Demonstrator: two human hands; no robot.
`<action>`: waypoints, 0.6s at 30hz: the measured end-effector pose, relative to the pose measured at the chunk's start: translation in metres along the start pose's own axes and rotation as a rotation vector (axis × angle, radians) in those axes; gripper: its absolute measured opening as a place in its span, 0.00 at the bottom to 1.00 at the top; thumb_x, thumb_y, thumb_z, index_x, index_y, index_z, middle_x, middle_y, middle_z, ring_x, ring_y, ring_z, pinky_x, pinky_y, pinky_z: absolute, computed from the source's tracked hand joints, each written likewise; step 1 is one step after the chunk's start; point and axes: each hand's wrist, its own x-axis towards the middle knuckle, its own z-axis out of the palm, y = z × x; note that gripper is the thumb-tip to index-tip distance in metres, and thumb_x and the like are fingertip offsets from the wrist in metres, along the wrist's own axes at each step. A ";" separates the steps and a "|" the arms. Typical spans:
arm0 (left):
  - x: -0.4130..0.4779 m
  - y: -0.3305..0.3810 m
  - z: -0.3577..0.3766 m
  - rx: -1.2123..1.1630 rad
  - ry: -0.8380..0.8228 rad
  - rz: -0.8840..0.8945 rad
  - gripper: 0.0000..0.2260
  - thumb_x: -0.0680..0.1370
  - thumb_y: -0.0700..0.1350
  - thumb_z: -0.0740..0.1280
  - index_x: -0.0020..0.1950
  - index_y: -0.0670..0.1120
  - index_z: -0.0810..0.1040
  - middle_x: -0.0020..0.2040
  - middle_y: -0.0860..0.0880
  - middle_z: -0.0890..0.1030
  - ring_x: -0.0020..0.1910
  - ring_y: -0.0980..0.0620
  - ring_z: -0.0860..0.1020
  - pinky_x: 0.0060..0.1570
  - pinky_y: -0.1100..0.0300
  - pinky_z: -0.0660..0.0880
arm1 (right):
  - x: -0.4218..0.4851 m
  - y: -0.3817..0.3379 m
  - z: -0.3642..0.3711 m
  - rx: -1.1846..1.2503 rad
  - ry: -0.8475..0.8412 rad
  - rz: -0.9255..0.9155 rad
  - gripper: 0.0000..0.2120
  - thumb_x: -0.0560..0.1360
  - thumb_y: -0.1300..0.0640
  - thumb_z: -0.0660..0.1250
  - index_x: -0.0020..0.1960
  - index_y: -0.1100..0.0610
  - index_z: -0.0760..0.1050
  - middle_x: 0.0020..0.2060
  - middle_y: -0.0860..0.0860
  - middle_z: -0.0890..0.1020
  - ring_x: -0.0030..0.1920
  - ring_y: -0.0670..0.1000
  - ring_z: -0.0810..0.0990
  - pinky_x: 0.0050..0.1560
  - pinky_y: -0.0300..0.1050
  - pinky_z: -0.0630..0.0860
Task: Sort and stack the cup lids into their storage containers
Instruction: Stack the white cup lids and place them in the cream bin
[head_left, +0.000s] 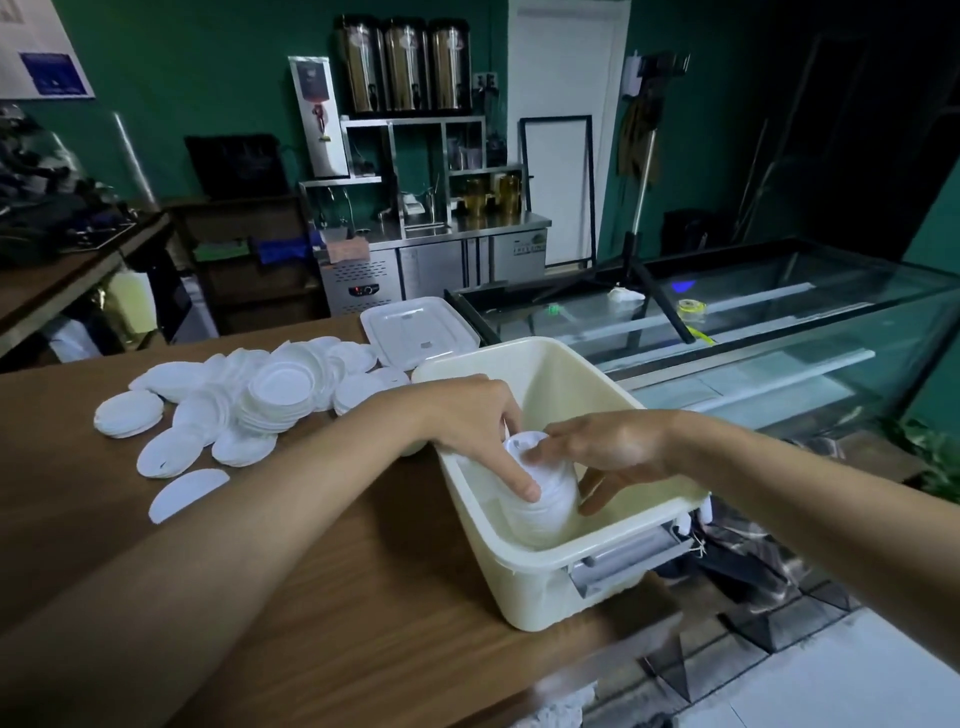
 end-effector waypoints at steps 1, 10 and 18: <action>0.003 -0.001 0.000 0.004 -0.007 -0.002 0.25 0.61 0.73 0.78 0.49 0.58 0.85 0.29 0.59 0.77 0.33 0.57 0.75 0.39 0.56 0.71 | 0.001 0.001 0.000 -0.004 0.003 0.002 0.22 0.86 0.45 0.63 0.75 0.54 0.70 0.63 0.46 0.79 0.55 0.46 0.82 0.54 0.44 0.83; 0.006 -0.002 -0.004 0.019 -0.008 -0.008 0.30 0.66 0.70 0.78 0.63 0.57 0.83 0.43 0.56 0.86 0.46 0.56 0.82 0.51 0.54 0.79 | -0.011 0.002 -0.007 -0.568 0.246 -0.066 0.31 0.81 0.44 0.68 0.82 0.45 0.62 0.75 0.48 0.74 0.71 0.52 0.75 0.71 0.49 0.72; 0.008 -0.002 -0.004 -0.053 0.042 0.019 0.23 0.67 0.63 0.82 0.56 0.54 0.85 0.40 0.61 0.86 0.44 0.57 0.84 0.52 0.47 0.83 | -0.015 0.002 -0.001 -0.735 0.392 -0.163 0.35 0.70 0.41 0.81 0.73 0.49 0.74 0.60 0.49 0.83 0.54 0.49 0.77 0.54 0.44 0.77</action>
